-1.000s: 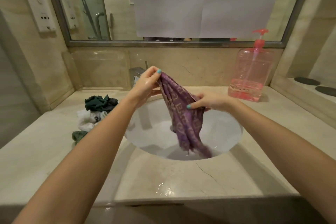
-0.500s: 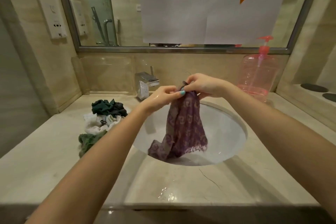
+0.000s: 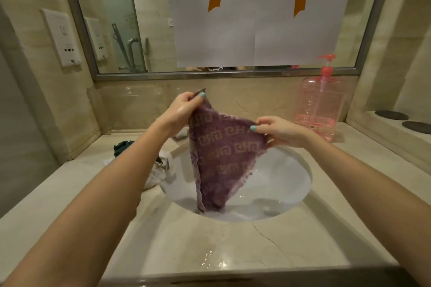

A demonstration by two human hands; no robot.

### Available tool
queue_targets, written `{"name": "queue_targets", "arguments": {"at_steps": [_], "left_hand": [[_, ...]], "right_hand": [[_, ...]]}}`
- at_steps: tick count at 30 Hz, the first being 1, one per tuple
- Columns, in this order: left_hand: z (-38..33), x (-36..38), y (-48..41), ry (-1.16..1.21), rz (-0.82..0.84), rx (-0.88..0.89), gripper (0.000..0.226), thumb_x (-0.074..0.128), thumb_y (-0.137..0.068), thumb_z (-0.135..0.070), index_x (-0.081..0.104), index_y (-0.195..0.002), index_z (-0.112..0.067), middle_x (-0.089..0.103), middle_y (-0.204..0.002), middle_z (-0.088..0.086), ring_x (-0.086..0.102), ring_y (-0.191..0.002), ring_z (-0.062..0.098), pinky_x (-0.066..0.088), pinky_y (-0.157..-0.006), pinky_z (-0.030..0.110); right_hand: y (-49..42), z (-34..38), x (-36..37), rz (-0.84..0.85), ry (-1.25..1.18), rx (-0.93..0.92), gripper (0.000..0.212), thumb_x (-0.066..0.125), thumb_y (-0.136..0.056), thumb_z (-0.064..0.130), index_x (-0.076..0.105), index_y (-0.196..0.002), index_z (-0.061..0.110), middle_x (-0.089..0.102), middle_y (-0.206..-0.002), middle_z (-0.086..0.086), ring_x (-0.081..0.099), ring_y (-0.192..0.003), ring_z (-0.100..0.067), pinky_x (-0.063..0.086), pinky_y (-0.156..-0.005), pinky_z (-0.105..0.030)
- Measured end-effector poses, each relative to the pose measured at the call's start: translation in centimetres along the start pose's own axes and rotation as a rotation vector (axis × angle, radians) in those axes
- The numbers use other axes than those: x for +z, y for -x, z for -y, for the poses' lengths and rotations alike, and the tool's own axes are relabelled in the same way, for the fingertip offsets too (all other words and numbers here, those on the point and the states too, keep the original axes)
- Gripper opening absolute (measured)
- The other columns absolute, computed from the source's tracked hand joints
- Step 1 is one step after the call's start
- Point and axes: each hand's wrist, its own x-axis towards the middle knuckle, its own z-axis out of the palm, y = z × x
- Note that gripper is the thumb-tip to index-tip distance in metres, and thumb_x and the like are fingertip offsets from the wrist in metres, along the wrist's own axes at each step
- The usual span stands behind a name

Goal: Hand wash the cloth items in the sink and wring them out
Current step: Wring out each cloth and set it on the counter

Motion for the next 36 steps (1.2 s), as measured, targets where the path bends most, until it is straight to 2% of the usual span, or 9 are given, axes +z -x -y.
{"name": "queue_targets", "arguments": {"at_steps": [3,7,14,19,24,27,30,34,36], "left_hand": [[-0.1,-0.6,0.0,-0.313,0.029,0.056,0.024,0.064,-0.093,-0.030,0.061,-0.090,-0.006,0.049,-0.077,0.001,0.045,-0.071,0.011,0.033,-0.060,0.025],[-2.0,0.1,-0.6,-0.080,-0.107,0.106,0.020,0.060,-0.097,-0.028,0.059,-0.081,-0.015,0.051,-0.075,0.002,0.046,-0.066,0.012,0.037,-0.056,0.024],[-6.1,2.7,-2.1,0.074,-0.044,0.087,0.017,0.062,-0.095,-0.021,0.068,-0.092,-0.005,0.069,-0.087,0.007,0.067,-0.077,0.015,0.055,-0.062,0.020],[-5.7,3.1,-2.5,0.142,0.002,0.144,0.015,0.063,-0.094,-0.017,0.067,-0.102,-0.004,0.069,-0.092,0.009,0.069,-0.084,0.019,0.055,-0.069,0.023],[-1.5,2.6,-2.0,0.030,0.131,0.063,0.065,0.074,-0.084,-0.038,0.046,-0.136,-0.013,0.058,-0.127,0.002,0.059,-0.115,0.018,0.051,-0.094,0.034],[1.6,5.0,-0.8,-0.042,0.262,-0.028,0.064,0.077,-0.081,-0.032,0.042,-0.132,-0.017,0.058,-0.118,-0.004,0.059,-0.107,0.013,0.048,-0.092,0.030],[4.1,6.8,-0.2,-0.050,0.164,-0.079,0.044,0.073,-0.085,-0.025,0.051,-0.122,-0.017,0.063,-0.108,-0.002,0.061,-0.099,0.015,0.047,-0.088,0.030],[6.5,6.1,-0.1,0.243,0.161,-0.168,0.019,0.072,-0.087,-0.016,0.061,-0.102,-0.012,0.066,-0.088,0.006,0.066,-0.077,0.018,0.052,-0.094,0.046],[6.8,5.5,-0.1,0.368,0.180,-0.147,0.027,0.075,-0.080,-0.018,0.062,-0.101,-0.008,0.061,-0.082,0.003,0.060,-0.071,0.014,0.055,-0.092,0.044]], "right_hand": [[0.0,3.3,-1.7,-0.080,0.030,-0.056,0.015,0.058,-0.097,0.023,0.058,-0.098,0.008,0.059,-0.087,-0.008,0.059,-0.081,-0.021,0.052,-0.065,-0.030],[-0.9,7.3,-2.1,-0.218,0.045,-0.130,0.012,0.062,-0.094,0.016,0.059,-0.084,0.009,0.048,-0.070,-0.007,0.046,-0.056,-0.013,0.040,-0.045,-0.021],[-1.5,11.8,-0.4,-0.100,0.040,-0.229,0.012,0.069,-0.088,0.013,0.067,-0.099,0.008,0.068,-0.094,-0.006,0.065,-0.086,-0.014,0.055,-0.079,-0.028],[-2.5,12.1,0.1,-0.282,0.085,-0.241,0.010,0.065,-0.091,0.012,0.063,-0.082,0.010,0.062,-0.079,-0.007,0.061,-0.076,-0.018,0.053,-0.071,-0.027],[-2.8,12.1,-0.3,-0.307,-0.023,-0.255,0.009,0.061,-0.092,0.005,0.059,-0.084,0.007,0.058,-0.079,-0.009,0.059,-0.071,-0.016,0.053,-0.060,-0.022],[-3.1,13.3,0.0,-0.310,-0.152,-0.330,0.015,0.058,-0.092,0.000,0.056,-0.078,0.007,0.057,-0.076,-0.011,0.060,-0.067,-0.017,0.053,-0.057,-0.022],[-2.9,13.6,-1.0,-0.309,-0.324,-0.374,0.013,0.054,-0.093,-0.005,0.058,-0.082,0.001,0.061,-0.078,-0.012,0.066,-0.069,-0.019,0.056,-0.063,-0.028],[-1.9,9.9,-3.5,-0.362,-0.445,-0.297,0.012,0.051,-0.092,-0.010,0.058,-0.084,-0.003,0.062,-0.077,-0.015,0.067,-0.066,-0.019,0.059,-0.064,-0.028],[-1.2,6.8,-4.0,-0.401,-0.496,-0.215,0.013,0.047,-0.093,-0.012,0.056,-0.085,-0.007,0.062,-0.072,-0.015,0.068,-0.058,-0.016,0.058,-0.058,-0.024]]}}
